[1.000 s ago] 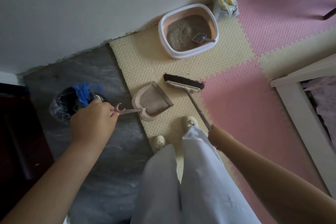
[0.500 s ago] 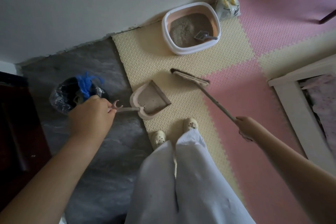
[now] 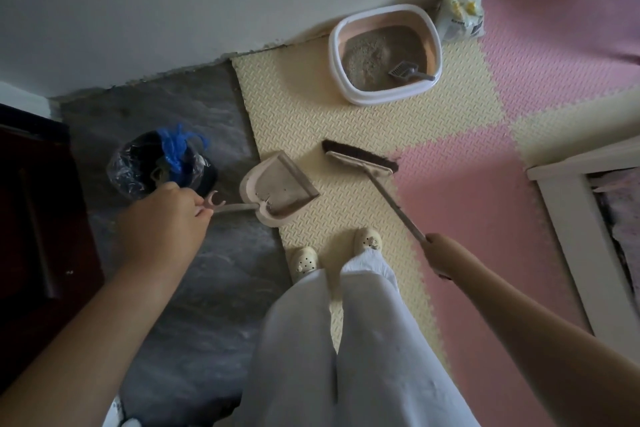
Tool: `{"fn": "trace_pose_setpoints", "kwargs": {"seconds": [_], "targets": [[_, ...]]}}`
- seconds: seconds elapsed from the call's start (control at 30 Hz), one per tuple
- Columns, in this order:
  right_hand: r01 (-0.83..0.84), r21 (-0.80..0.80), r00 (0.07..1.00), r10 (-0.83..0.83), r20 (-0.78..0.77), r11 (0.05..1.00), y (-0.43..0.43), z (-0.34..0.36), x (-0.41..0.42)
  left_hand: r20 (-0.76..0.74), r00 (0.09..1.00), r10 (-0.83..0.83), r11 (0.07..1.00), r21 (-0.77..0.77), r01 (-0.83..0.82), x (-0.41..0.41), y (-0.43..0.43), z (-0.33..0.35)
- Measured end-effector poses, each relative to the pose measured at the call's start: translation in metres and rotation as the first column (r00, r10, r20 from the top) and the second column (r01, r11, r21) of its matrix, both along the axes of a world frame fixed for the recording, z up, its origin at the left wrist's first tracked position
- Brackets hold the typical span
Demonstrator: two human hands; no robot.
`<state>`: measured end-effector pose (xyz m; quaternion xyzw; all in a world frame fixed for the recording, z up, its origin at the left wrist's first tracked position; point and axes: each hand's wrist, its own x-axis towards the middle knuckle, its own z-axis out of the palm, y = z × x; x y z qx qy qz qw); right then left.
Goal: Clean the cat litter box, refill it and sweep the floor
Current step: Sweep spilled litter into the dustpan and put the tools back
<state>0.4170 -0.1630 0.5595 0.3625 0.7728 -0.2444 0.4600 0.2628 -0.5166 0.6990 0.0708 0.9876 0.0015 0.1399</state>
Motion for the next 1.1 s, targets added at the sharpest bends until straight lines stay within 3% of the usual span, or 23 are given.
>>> {"fn": "trace_pose_setpoints", "kwargs": {"seconds": [0.13, 0.3, 0.53, 0.7, 0.83, 0.93, 1.1], "targets": [[0.071, -0.017, 0.995, -0.072, -0.076, 0.997, 0.014, 0.020, -0.019, -0.006, 0.999, 0.054, 0.999, 0.009, -0.054, 0.002, -0.007, 0.003], [-0.035, 0.010, 0.981, 0.036, -0.190, 0.999, 0.005, 0.002, -0.082, -0.012, 0.995, 0.097, 0.995, -0.006, -0.097, 0.002, -0.011, 0.005], [-0.183, 0.054, 0.973, 0.189, -0.131, 0.982, -0.030, -0.052, -0.152, -0.006, 0.987, 0.161, 0.987, -0.018, -0.161, 0.004, -0.012, -0.001], [-0.382, 0.105, 0.921, 0.388, -0.034, 0.918, 0.000, -0.061, -0.115, -0.034, 0.990, 0.139, 0.990, -0.023, -0.140, 0.004, -0.009, -0.005], [-0.446, 0.135, 0.893, 0.450, 0.003, 0.885, 0.048, -0.053, -0.048, -0.045, 0.995, 0.085, 0.996, -0.016, -0.085, 0.006, -0.003, -0.011], [-0.426, 0.126, 0.904, 0.427, 0.024, 0.896, 0.081, -0.040, -0.017, -0.044, 0.998, 0.053, 0.998, -0.021, -0.054, 0.009, 0.006, -0.015], [-0.152, 0.021, 0.979, 0.154, -0.132, 0.988, 0.114, -0.002, 0.013, -0.057, 0.998, -0.036, 0.999, -0.012, 0.036, 0.003, 0.020, -0.020]]}}
